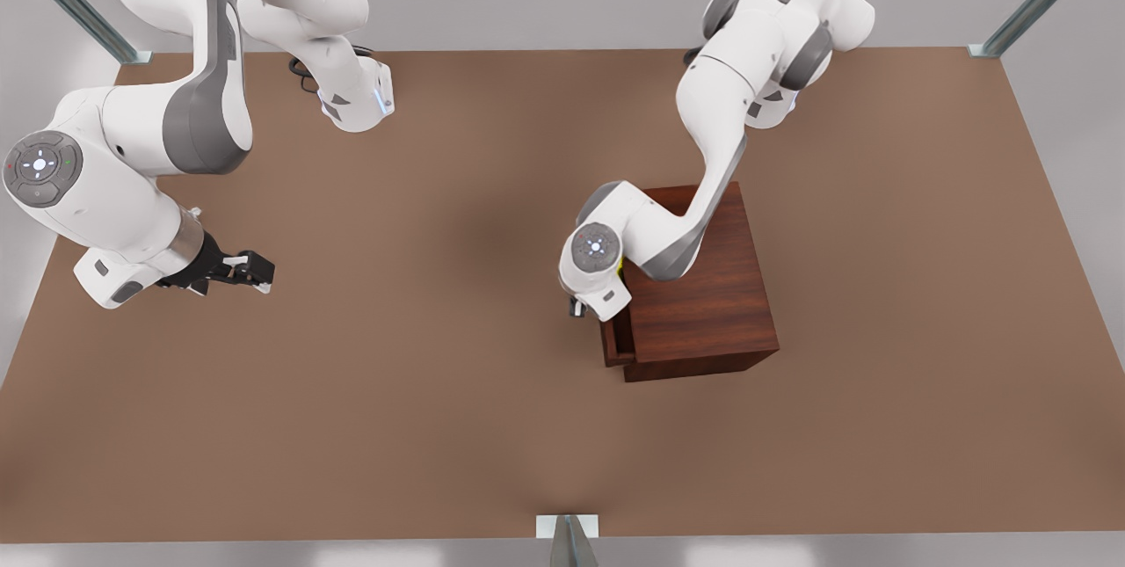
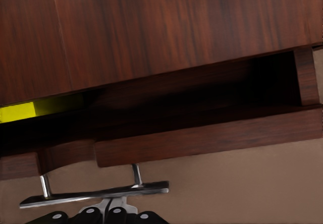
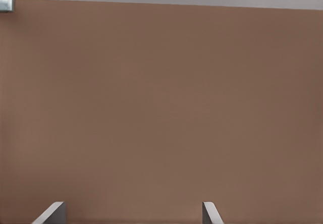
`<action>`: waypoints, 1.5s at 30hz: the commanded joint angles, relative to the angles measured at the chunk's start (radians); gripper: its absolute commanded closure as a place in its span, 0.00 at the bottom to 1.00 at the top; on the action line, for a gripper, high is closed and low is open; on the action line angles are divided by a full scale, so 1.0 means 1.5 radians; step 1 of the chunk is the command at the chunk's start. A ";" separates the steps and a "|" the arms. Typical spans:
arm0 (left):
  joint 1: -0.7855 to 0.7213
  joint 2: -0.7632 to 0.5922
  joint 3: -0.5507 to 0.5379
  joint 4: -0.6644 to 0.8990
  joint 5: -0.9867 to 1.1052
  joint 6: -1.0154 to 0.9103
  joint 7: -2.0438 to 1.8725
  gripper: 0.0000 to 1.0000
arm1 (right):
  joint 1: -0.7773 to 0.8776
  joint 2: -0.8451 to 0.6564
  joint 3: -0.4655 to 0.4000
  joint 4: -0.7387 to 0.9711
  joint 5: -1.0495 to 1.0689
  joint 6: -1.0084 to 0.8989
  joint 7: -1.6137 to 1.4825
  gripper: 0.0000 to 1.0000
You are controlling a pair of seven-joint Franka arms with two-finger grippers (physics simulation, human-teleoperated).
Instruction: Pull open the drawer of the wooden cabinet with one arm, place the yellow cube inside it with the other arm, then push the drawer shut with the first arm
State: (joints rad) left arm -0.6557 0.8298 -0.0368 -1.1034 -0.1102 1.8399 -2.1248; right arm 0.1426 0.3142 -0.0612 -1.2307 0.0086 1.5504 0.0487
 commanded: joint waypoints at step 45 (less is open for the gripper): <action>0.355 -0.346 -0.034 -0.086 0.091 -0.247 1.401 0.00 | -0.001 -0.001 0.000 0.000 0.000 0.001 -0.030 0.00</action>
State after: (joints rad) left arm -0.1230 0.3121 -0.0872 -1.2327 0.0236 1.4626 -0.6082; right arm 0.1411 0.3142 -0.0612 -1.2308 0.0086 1.5518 0.0071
